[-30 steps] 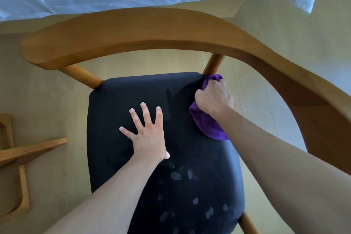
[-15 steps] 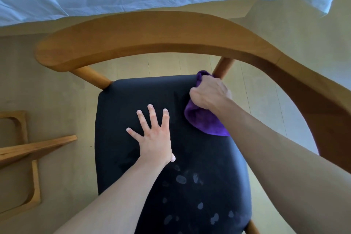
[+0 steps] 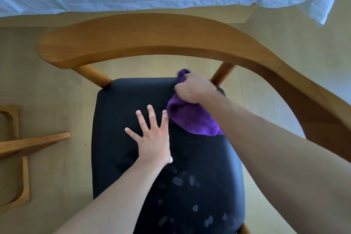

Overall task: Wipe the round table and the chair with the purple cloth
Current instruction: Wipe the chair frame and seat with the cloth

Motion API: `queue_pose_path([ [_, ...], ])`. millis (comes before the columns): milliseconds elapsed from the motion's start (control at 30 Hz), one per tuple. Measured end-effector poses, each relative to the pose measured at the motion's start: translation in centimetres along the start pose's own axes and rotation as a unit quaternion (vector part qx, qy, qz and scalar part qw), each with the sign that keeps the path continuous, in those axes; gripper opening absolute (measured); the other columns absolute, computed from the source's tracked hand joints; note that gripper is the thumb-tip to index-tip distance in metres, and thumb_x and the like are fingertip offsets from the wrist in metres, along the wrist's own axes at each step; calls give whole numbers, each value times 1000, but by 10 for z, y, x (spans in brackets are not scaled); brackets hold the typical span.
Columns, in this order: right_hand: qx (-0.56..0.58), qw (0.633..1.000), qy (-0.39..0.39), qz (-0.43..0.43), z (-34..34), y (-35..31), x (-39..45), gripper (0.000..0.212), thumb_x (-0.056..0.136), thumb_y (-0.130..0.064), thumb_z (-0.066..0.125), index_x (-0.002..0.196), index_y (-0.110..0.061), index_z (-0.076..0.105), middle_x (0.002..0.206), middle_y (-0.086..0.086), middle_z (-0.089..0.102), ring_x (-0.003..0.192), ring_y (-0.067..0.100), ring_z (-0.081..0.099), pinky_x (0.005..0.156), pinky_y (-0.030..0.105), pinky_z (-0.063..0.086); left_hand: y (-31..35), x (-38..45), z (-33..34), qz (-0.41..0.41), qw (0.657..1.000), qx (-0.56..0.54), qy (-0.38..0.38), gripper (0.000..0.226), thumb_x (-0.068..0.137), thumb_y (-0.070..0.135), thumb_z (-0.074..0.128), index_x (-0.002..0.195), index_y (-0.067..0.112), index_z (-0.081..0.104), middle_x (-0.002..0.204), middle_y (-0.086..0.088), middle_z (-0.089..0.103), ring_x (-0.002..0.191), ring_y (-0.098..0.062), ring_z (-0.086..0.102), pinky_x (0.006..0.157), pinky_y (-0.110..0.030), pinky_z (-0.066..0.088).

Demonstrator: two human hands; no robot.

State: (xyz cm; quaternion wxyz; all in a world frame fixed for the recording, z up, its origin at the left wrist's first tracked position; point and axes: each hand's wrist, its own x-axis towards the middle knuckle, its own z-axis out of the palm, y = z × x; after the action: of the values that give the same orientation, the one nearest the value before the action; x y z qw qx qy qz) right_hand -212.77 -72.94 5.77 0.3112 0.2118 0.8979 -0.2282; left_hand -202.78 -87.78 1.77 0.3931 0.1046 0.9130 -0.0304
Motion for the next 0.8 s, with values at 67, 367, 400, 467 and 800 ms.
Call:
queue_pose_path([
  [67, -59, 994, -25, -94, 21, -11, -15, 40, 86, -36, 52, 122, -19, 54, 110, 5, 62, 90, 27, 56, 75, 35, 41, -2, 0, 1, 4, 1000, -4, -1, 134, 63, 44, 92, 159, 22, 1, 153, -16, -45, 141, -52, -36, 108, -83, 6],
  [367, -84, 993, 14, 88, -12, 21, 8, 25, 83, -29, 55, 101, -12, 55, 88, 6, 53, 84, 30, 51, 74, 35, 41, 3, 2, -2, -1, 1000, -12, 23, 151, 57, 40, 97, 154, 25, -18, 155, -18, -38, 143, -54, -29, 106, -84, 12],
  [400, -77, 995, 18, 64, -6, 10, 8, 24, 83, -30, 54, 101, -13, 56, 89, 5, 55, 84, 28, 51, 73, 35, 40, 4, 1, -2, 0, 1000, -9, 22, 149, 57, 39, 97, 154, 25, -16, 154, -18, -38, 143, -54, -29, 106, -85, 12],
  [467, -69, 998, 5, -9, 5, -15, 6, 30, 86, -31, 53, 111, -16, 59, 105, 5, 63, 92, 27, 54, 74, 34, 39, 2, 0, -2, 2, 1000, -4, 16, 140, 58, 39, 96, 153, 25, -6, 154, -17, -39, 143, -53, -31, 106, -84, 10],
  [800, -106, 992, 58, 33, 4, 45, -9, 57, 91, -32, 46, 148, -28, 37, 128, 16, 60, 115, 40, 57, 91, 42, 45, -39, -20, -9, 75, 991, -64, 88, 138, 63, 55, 89, 159, 33, -7, 166, 2, -25, 154, -32, -15, 120, -62, 20],
])
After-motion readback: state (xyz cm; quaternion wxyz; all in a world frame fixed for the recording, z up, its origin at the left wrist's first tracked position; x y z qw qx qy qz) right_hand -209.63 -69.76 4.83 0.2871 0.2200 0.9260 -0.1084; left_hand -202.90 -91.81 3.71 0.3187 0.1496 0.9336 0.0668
